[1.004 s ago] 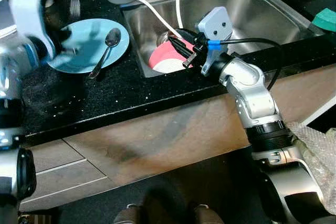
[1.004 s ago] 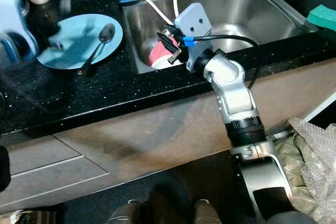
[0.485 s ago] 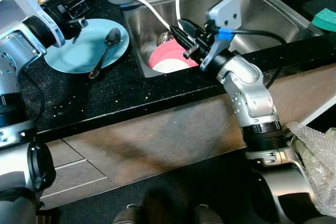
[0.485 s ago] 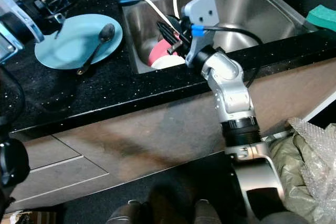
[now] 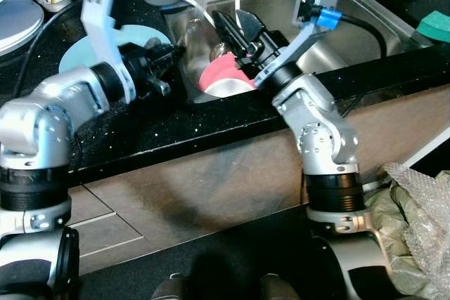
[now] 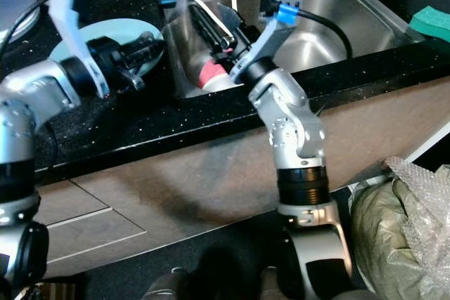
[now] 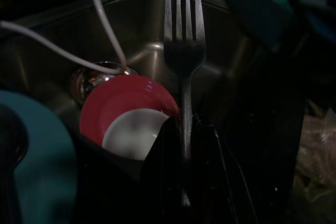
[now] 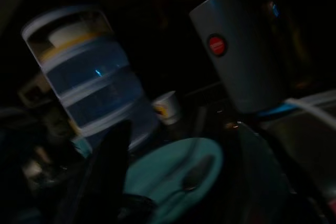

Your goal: Kitchen organization

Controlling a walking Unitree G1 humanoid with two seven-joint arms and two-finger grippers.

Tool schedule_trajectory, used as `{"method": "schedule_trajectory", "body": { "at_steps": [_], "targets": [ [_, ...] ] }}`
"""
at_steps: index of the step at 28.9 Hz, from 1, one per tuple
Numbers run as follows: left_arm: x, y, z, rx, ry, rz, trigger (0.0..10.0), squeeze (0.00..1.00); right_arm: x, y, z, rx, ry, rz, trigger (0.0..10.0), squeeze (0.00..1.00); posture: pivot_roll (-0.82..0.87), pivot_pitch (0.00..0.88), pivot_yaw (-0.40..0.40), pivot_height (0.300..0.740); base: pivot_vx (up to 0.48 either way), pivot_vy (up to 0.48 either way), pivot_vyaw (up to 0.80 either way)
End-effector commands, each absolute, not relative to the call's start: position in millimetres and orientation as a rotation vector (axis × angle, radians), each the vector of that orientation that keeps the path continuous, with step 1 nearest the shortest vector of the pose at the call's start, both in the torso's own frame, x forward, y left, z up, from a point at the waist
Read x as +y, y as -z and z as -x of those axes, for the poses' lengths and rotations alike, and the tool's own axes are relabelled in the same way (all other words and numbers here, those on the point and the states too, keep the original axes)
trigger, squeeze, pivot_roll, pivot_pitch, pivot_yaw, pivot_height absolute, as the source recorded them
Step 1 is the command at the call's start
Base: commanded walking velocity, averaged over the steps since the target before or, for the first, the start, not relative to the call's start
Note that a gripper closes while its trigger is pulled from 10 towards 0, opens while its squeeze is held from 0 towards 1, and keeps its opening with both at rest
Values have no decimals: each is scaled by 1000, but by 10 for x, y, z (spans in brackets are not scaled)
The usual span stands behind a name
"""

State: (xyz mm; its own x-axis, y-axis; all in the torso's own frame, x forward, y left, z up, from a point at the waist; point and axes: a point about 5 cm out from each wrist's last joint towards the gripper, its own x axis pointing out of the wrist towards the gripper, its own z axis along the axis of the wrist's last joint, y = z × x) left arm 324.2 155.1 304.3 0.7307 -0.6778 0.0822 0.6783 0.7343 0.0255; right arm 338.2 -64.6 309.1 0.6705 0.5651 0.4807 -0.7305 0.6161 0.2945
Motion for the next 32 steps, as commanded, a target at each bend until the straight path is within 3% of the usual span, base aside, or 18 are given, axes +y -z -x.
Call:
{"method": "schedule_trajectory", "body": {
  "at_steps": [1, 2, 20, 21, 22, 23, 24, 25, 32],
  "targets": [
    [1522, -3051, -3211, -117, 747, -25, 0, 0, -614, -3103, -3349, -335, -782, -546, 10000, 43, 51, 182, 61, 740, 0, 0, 0],
    [1506, -3048, -3207, -121, 747, -27, 0, 0, -598, -3105, -3340, -322, -785, -561, 10000, 0, 51, 182, 61, 740, 0, 0, 0],
    [1416, -2983, -3142, -138, 803, -119, 0, 0, -540, -3013, -3339, -167, -760, -636, 10000, 0, 55, 184, 62, 740, 0, 0, 0],
    [1412, -2986, -3139, -142, 808, -122, 0, 0, -537, -3001, -3338, -155, -754, -640, 7804, 0, 55, 184, 62, 740, 0, 0, 0],
    [1409, -2987, -3138, -144, 810, -124, 0, 0, -541, -2996, -3342, -152, -748, -641, 3059, 0, 54, 184, 62, 740, 0, 0, 0],
    [1408, -2988, -3137, -145, 811, -125, 0, 0, -544, -2993, -3345, -150, -743, -642, 3059, 0, 54, 184, 62, 740, 0, 0, 0],
    [1407, -2988, -3137, -145, 811, -126, 0, 0, -547, -2992, -3348, -150, -738, -644, 667, 0, 54, 184, 62, 740, 0, 0, 0],
    [1410, -2988, -3138, -145, 811, -128, 0, 0, -559, -2996, -3355, -152, -731, -647, 0, 0, 53, 184, 62, 740, 0, 0, 0],
    [1432, -2983, -3154, -145, 798, -144, 0, 0, -583, -3014, -3367, -157, -716, -657, 0, 0, 53, 185, 62, 740, 0, 0, 0]
  ]
}}
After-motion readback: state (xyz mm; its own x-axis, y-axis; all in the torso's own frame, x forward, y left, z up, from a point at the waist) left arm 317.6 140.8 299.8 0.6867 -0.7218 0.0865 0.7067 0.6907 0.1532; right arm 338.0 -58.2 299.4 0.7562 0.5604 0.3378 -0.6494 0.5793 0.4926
